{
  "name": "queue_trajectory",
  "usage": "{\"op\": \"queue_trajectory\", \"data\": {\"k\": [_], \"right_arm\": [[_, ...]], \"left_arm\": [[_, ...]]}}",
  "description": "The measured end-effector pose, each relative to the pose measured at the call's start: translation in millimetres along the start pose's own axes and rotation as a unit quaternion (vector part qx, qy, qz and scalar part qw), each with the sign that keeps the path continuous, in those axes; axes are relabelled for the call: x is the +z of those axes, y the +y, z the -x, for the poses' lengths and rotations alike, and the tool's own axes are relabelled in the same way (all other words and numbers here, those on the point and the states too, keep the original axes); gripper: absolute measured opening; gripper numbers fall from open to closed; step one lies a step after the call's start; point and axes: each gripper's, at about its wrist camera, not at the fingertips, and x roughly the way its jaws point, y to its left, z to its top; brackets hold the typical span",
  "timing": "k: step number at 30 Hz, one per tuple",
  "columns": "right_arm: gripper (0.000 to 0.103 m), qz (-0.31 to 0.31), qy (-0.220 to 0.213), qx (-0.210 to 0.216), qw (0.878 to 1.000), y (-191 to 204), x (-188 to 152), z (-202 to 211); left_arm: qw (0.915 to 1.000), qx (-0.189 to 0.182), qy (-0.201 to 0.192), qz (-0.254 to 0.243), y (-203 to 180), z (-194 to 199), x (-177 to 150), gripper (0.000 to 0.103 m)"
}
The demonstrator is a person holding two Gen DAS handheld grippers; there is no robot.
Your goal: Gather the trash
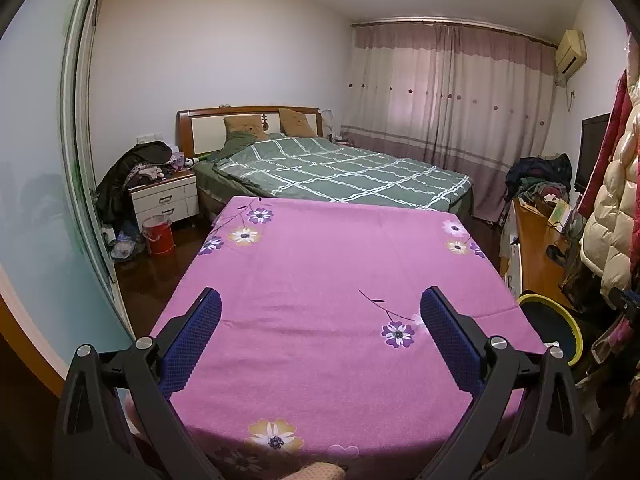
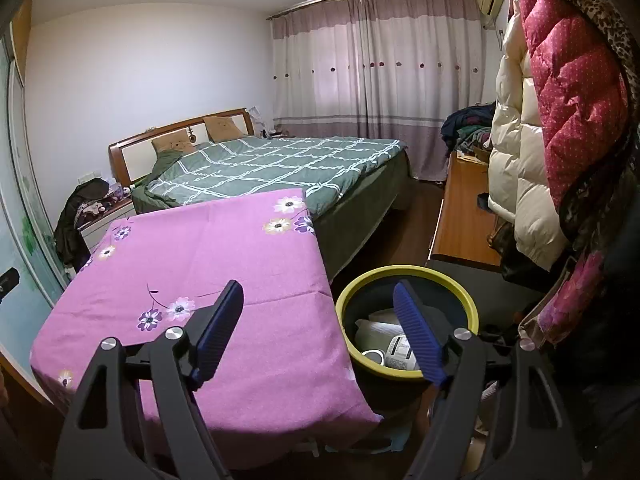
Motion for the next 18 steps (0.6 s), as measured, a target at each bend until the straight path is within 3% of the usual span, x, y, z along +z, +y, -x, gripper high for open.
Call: {"op": "queue_trajectory", "data": {"k": [18], "right_arm": [[0.074,-0.002,0.011,0.0,1.0,0,-1,-10]], "left_arm": [[0.9999,-0.001,0.009,-0.006,-11,-7,5,0.098]]}}
